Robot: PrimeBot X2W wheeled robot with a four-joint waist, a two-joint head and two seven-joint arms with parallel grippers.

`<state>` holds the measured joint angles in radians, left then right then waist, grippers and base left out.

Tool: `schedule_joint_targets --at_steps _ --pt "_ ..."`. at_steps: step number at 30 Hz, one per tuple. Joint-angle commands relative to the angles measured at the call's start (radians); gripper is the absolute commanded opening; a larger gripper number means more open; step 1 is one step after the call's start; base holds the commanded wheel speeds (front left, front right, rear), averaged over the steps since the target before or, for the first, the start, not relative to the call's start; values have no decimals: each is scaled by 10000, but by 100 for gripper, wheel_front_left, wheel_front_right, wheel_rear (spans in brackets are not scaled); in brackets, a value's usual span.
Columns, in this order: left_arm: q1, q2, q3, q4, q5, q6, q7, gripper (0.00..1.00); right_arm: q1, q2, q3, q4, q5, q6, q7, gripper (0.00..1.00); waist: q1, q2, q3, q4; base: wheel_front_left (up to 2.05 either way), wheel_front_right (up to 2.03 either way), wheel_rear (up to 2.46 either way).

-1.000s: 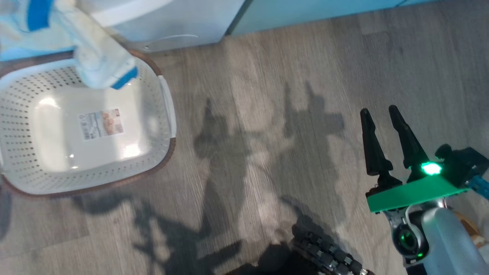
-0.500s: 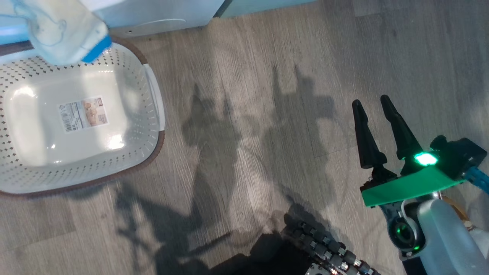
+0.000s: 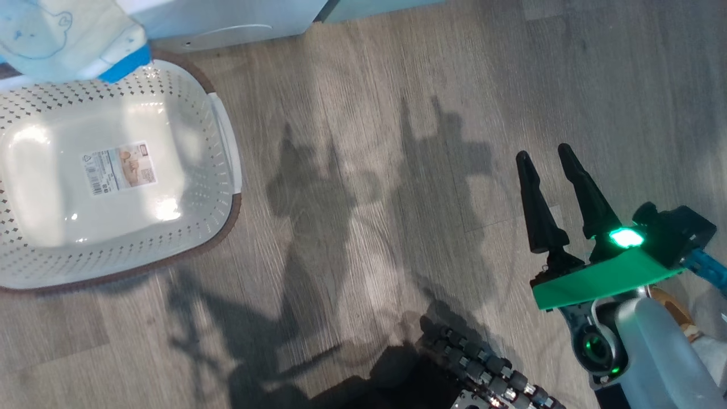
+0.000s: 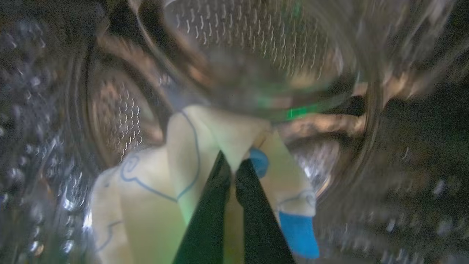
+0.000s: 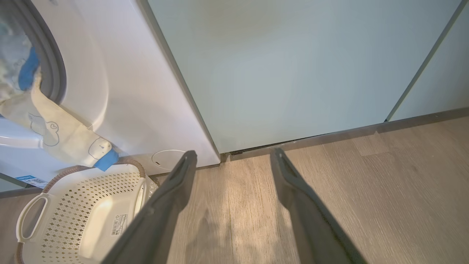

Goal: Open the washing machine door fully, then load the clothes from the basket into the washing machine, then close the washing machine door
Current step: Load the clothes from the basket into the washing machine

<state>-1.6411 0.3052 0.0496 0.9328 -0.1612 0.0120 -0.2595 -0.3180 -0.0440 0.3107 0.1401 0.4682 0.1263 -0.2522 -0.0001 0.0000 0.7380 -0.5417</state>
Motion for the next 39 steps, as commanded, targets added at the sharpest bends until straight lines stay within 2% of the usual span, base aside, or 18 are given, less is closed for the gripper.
schedule_joint_targets --at_steps 1,4,8,9,10,25,39 --pt "-132 277 -202 156 176 89 -22 0 114 -63 90 -225 74 44 -96 100 1 0 -14 18 0 0 0" --pt "-455 308 -365 1229 300 151 -22 0 107 -63 72 -217 66 44 -96 100 1 0 -22 40 0 0 0" --pt "-818 296 -654 2247 475 82 0 48 72 -63 86 -210 64 44 -96 100 1 0 -36 90 0 0 0" --pt "-891 295 -783 2449 570 42 9 80 63 -63 91 -207 64 44 -96 100 1 0 -47 104 0 0 0" --pt "-952 283 -877 2653 628 6 58 100 57 -63 94 -202 62 44 -96 100 1 0 -64 119 0 0 0" --pt "-231 -84 -1058 3502 262 -664 846 100 185 -62 -183 -75 -37 44 -96 100 1 0 -983 510 0 0 0" --pt "2215 -838 -1001 3455 -381 -1204 55 100 732 -62 -614 52 -287 44 -96 100 1 0 -2549 1313 0 0 0"
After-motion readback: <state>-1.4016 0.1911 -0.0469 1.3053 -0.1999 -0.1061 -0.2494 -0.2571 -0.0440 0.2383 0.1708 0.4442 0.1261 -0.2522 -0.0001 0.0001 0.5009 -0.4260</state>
